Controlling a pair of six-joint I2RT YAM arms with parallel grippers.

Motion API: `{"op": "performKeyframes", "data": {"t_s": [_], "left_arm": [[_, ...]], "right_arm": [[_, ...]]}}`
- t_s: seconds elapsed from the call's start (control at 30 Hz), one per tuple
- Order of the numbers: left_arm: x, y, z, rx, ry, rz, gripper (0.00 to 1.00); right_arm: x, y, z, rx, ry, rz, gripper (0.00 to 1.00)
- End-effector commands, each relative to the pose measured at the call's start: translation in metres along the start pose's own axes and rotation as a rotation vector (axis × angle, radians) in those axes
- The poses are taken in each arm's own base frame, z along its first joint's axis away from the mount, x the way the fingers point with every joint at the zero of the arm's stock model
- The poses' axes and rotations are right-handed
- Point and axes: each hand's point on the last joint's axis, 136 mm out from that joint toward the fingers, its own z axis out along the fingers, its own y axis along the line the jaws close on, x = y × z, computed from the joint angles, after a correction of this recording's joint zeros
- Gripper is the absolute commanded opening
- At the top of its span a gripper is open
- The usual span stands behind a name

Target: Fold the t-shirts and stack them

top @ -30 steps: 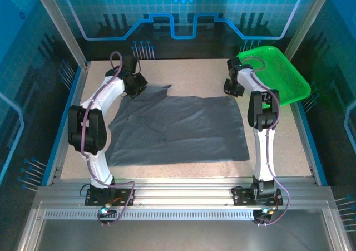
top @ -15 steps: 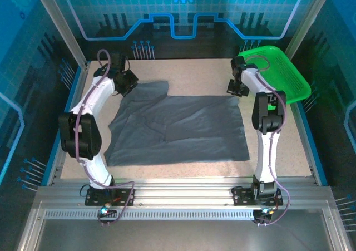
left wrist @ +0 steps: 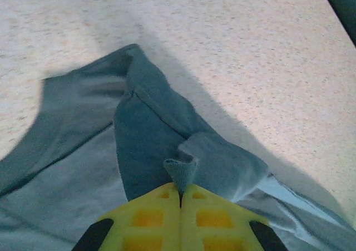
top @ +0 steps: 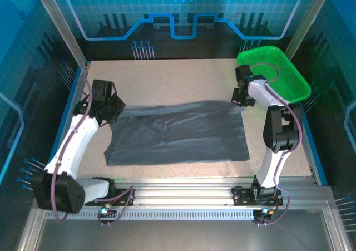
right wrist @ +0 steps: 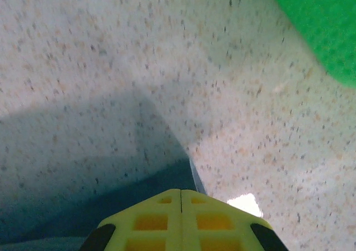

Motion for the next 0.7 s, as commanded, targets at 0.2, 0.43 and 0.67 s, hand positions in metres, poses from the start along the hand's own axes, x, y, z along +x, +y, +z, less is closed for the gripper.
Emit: {"op": "performKeyframes", "data": {"t_s": [0.2,0.43,0.67], "left_arm": [[0.001,0.069,-0.050,-0.175,-0.164,-0.032,0.00],[0.023,0.085,-0.048,-0.197,-0.093,-0.051,0.00],[0.062,0.106,-0.040,-0.241,0.024,-0.046,0.00]], "right_arm": [[0.040,0.003,-0.008,0.005,0.010,-0.026,0.01],[0.055,-0.008,-0.008,0.049,0.025,-0.031,0.01],[0.062,-0.025,-0.010,0.115,0.012,-0.031,0.01]]}}
